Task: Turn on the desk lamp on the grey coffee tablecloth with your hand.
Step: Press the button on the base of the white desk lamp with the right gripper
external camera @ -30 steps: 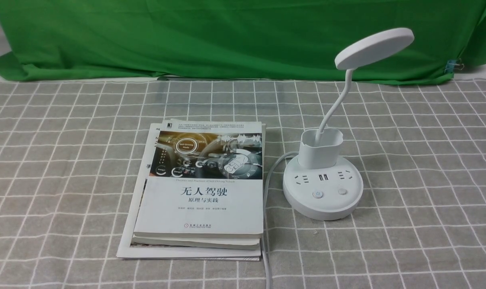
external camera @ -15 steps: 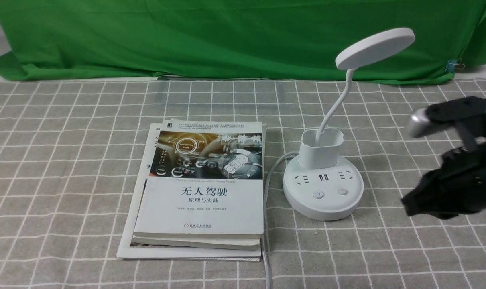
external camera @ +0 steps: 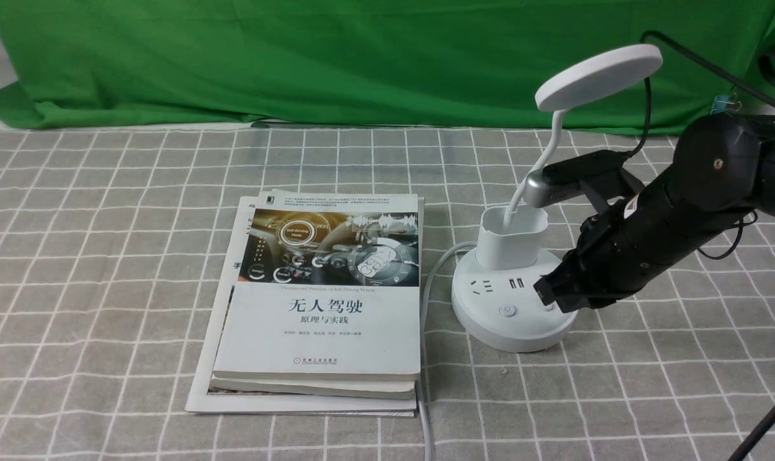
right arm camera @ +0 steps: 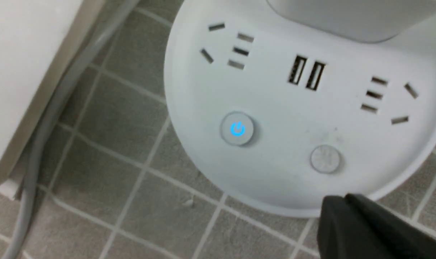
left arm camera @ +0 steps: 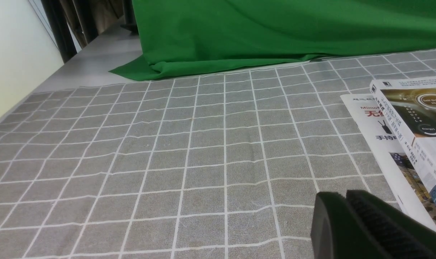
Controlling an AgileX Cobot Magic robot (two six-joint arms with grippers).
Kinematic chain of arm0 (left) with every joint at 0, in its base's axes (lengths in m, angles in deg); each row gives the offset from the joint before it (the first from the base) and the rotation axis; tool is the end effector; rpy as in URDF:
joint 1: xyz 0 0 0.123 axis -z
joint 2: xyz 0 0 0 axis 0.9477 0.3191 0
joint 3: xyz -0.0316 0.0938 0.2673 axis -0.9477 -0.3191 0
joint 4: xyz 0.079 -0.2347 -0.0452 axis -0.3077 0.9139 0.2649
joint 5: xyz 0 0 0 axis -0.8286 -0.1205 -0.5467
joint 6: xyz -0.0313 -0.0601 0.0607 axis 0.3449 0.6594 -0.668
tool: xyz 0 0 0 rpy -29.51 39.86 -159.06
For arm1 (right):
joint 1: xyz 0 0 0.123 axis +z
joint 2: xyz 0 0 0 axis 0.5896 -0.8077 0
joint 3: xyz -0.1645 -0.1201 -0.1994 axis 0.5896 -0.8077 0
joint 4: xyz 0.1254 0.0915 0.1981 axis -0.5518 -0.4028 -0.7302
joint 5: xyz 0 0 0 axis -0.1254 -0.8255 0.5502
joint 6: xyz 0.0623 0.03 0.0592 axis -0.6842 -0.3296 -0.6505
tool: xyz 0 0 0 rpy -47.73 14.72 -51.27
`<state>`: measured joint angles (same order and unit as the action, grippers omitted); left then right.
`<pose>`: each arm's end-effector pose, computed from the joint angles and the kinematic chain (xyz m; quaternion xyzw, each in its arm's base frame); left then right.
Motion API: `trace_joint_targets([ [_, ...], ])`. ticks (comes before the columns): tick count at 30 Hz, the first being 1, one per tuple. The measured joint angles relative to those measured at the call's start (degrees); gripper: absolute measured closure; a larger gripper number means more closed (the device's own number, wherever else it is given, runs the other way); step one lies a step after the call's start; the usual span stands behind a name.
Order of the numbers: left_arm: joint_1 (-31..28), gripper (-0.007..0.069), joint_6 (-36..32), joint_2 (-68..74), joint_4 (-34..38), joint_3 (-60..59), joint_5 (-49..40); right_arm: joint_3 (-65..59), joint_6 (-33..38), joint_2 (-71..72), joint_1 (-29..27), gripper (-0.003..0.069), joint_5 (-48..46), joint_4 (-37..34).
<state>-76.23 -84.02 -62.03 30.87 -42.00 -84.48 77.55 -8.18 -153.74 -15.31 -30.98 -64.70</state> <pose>0.0553 0.0060 0.1898 0.0279 0.7566 0.0885 0.6473 0.3282 0.1369 0.2039 -0.2505 0.9497 0.0820 0.1688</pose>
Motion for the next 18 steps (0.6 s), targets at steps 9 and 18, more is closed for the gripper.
trace_joint_targets([
  [9,0.0,0.0606,0.1,0.0,0.0,0.0,0.0,0.7,0.0,-1.5,0.7,0.0627,1.9,0.0],
  [18,0.0,0.0606,0.1,0.0,0.0,0.0,0.0,1.0,0.0,-2.9,1.3,0.0627,3.1,0.0],
])
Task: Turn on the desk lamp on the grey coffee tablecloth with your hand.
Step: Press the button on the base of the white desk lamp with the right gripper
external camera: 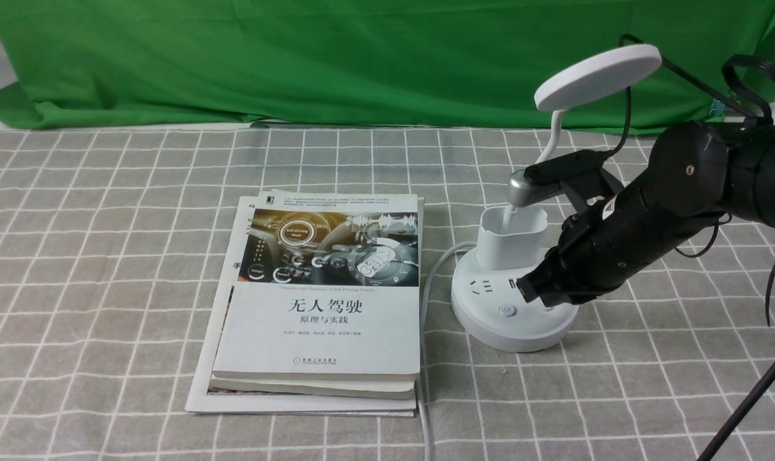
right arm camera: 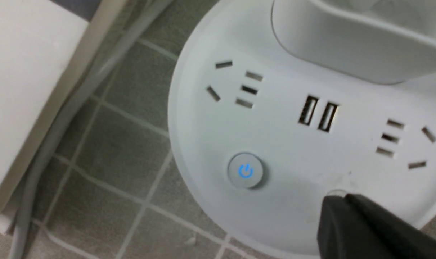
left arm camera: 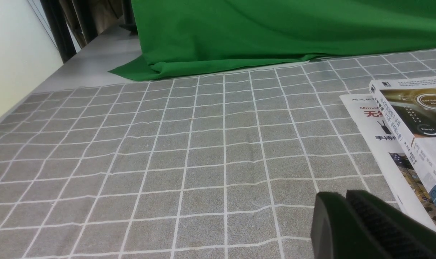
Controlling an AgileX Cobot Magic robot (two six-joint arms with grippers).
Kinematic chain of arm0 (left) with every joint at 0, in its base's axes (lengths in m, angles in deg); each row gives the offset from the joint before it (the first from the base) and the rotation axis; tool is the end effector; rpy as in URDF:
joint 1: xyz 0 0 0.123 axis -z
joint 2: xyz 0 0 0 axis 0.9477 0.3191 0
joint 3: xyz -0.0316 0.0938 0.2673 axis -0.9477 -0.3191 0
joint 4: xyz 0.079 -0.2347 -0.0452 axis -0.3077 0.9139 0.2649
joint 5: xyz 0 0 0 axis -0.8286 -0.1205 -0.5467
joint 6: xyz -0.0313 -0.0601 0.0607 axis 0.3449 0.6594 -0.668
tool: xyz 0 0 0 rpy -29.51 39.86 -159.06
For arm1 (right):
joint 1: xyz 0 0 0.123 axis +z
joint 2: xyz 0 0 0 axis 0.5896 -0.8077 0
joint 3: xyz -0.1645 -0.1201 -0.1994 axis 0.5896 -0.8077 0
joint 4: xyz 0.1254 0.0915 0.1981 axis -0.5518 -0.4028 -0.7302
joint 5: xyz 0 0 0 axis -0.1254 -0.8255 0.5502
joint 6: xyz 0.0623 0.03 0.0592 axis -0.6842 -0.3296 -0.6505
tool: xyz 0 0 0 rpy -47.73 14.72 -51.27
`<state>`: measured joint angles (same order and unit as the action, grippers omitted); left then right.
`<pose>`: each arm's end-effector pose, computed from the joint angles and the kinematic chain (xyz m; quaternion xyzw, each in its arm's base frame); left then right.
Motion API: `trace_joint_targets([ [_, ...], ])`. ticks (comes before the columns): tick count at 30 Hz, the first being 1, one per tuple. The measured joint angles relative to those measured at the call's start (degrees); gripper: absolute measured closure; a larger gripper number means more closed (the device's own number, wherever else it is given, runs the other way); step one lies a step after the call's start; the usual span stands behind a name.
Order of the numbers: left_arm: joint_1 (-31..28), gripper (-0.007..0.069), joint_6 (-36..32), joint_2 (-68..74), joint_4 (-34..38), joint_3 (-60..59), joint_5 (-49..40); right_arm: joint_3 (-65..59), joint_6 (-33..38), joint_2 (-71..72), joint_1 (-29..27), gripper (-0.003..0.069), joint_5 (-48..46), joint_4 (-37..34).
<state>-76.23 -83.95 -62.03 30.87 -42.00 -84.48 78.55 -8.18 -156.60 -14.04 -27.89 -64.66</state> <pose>0.0553 0.0060 0.1898 0.0274 0.7566 0.0881 0.6473 0.3361 0.1479 0.1920 -0.2576 0.9461 0.0815 0.1786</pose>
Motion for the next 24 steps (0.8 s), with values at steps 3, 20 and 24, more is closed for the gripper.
trace_joint_targets([
  [3,0.0,0.0606,0.0,0.0,0.0,0.0,0.0,0.0,0.0,-2.1,-0.1,0.0626,0.1,0.0],
  [20,0.0,0.0606,-0.1,0.0,0.0,0.0,0.0,0.3,-0.2,3.1,-0.1,0.0626,1.5,-0.1],
  [24,0.0,0.0606,-0.1,0.0,0.0,0.0,0.0,0.3,-0.6,1.3,-0.1,0.0626,1.7,-0.1],
])
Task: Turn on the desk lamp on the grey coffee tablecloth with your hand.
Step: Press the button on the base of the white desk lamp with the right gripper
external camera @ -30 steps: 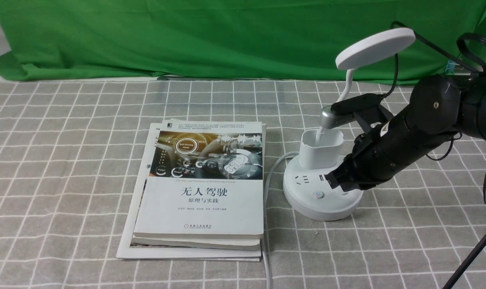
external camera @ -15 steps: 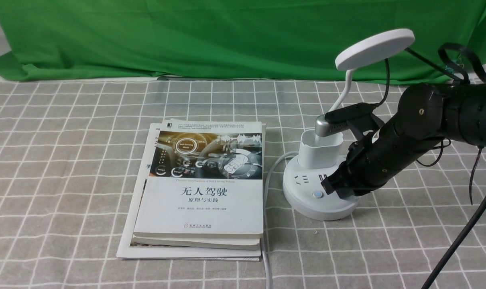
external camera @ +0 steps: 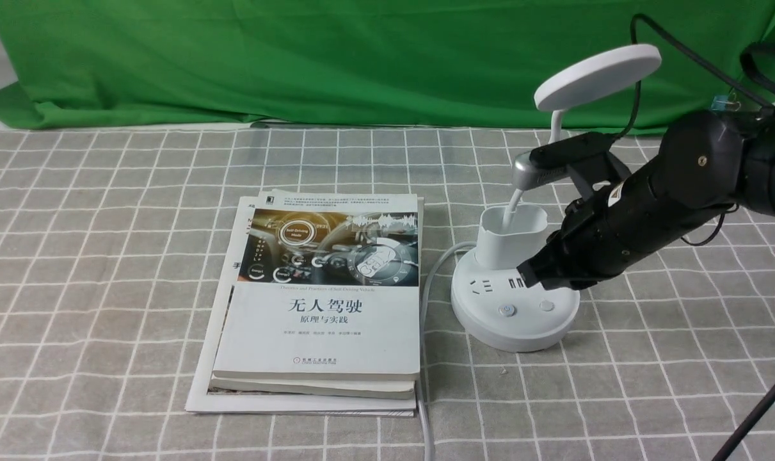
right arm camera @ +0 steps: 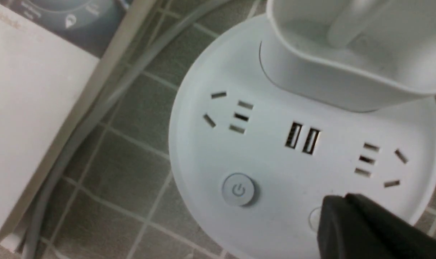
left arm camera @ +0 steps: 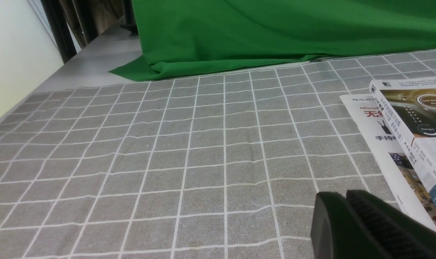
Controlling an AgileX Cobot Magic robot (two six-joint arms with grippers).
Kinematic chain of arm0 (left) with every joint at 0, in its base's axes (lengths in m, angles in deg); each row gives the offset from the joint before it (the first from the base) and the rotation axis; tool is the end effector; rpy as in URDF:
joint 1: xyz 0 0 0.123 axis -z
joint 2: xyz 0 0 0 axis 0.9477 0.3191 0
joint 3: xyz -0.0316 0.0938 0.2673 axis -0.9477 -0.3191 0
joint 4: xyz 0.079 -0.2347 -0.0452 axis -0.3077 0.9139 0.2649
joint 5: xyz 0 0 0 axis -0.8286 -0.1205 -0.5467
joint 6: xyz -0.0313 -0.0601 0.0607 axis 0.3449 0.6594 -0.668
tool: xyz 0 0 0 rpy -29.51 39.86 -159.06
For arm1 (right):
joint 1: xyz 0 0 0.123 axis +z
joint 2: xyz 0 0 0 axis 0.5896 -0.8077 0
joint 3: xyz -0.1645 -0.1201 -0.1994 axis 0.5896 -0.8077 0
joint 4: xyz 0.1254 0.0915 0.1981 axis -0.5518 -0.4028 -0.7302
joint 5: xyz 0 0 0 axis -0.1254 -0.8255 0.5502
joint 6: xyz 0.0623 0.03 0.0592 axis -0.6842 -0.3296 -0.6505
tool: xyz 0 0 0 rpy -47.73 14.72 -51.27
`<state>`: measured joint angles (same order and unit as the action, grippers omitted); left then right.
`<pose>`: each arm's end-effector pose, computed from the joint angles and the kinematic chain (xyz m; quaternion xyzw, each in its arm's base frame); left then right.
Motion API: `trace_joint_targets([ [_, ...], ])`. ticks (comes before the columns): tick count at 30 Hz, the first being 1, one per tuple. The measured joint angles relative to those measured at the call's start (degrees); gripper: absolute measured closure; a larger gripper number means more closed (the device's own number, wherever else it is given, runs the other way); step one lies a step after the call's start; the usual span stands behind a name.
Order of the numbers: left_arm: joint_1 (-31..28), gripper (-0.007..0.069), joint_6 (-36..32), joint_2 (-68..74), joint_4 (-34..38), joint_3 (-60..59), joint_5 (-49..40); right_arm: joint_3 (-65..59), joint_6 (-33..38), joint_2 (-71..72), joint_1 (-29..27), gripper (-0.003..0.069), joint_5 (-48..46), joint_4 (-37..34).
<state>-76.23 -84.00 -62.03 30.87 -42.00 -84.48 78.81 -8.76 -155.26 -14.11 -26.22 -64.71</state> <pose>0.0553 0.0060 0.1898 0.0278 0.7566 0.0884 0.6473 0.3379 0.1477 0.2028 -0.2501 0.9423 0.0842 0.2060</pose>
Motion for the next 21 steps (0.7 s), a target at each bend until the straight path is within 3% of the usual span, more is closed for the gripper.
trace_joint_targets([
  [11,0.0,0.0606,0.0,0.0,0.0,0.0,0.0,0.4,-0.6,-4.1,0.0,0.0625,-0.8,-0.1],
  [21,0.0,0.0606,0.0,0.0,0.0,0.0,0.0,-0.1,-0.6,1.3,0.0,0.0625,0.5,0.0],
])
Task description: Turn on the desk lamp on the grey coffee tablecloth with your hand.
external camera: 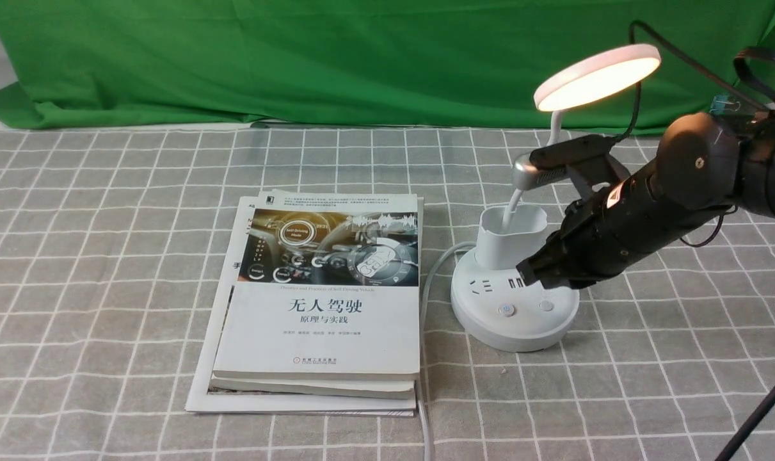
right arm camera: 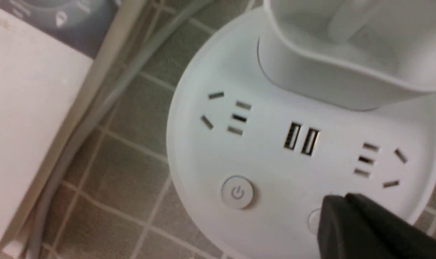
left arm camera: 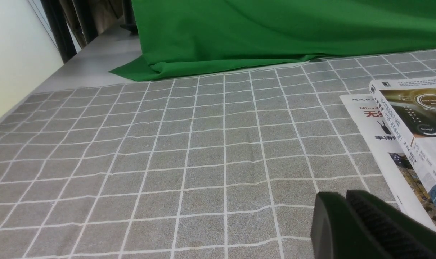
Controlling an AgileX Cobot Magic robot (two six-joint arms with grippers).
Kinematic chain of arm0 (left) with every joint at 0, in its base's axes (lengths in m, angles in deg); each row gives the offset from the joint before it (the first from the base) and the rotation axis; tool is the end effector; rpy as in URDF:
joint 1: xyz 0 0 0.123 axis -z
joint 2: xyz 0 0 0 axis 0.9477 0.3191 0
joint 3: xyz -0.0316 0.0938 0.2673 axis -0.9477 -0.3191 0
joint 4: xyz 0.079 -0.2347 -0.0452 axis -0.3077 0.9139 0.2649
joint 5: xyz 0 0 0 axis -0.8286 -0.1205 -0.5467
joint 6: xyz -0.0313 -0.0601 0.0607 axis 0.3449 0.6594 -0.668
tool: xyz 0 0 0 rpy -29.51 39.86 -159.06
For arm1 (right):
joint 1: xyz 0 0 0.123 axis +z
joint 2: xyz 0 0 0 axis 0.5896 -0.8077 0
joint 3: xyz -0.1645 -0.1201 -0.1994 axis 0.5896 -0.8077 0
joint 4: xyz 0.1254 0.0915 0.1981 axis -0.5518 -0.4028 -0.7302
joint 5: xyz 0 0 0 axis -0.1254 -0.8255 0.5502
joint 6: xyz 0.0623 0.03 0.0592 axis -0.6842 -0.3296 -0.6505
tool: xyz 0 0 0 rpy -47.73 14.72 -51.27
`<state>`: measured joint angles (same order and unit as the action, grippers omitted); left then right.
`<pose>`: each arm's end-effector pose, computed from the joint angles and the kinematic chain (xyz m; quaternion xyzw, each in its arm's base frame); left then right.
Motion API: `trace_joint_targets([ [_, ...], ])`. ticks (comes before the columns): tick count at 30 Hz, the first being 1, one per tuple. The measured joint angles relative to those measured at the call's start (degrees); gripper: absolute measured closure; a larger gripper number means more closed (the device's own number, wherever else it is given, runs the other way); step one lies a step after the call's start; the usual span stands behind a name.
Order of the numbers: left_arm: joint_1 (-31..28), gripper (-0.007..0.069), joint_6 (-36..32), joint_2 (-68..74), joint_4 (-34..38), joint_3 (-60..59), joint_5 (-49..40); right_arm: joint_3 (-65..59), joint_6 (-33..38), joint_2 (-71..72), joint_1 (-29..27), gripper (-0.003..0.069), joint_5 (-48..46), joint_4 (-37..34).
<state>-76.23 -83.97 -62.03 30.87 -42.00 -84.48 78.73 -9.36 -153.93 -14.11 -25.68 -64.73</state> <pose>0.0553 0.0060 0.1898 0.0276 0.7566 0.0882 0.6473 0.3366 0.1470 0.2113 -0.2444 0.9402 0.0868 0.2206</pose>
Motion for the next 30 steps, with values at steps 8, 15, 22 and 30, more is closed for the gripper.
trace_joint_targets([
  [8,0.0,0.0606,0.0,0.0,0.0,0.0,0.0,-0.2,0.0,0.7,0.0,0.0625,-4.2,0.0],
  [15,0.0,0.0606,0.0,0.0,0.0,0.0,0.0,-8.3,-0.6,13.4,0.0,0.0625,-4.1,0.0],
  [22,0.0,0.0606,0.0,0.0,0.0,0.0,0.0,-21.9,-2.4,34.6,0.0,0.0625,-0.6,0.0],
  [30,0.0,0.0606,0.0,0.0,0.0,0.0,0.0,-35.8,-5.3,56.2,0.0,0.0611,2.2,0.0],
])
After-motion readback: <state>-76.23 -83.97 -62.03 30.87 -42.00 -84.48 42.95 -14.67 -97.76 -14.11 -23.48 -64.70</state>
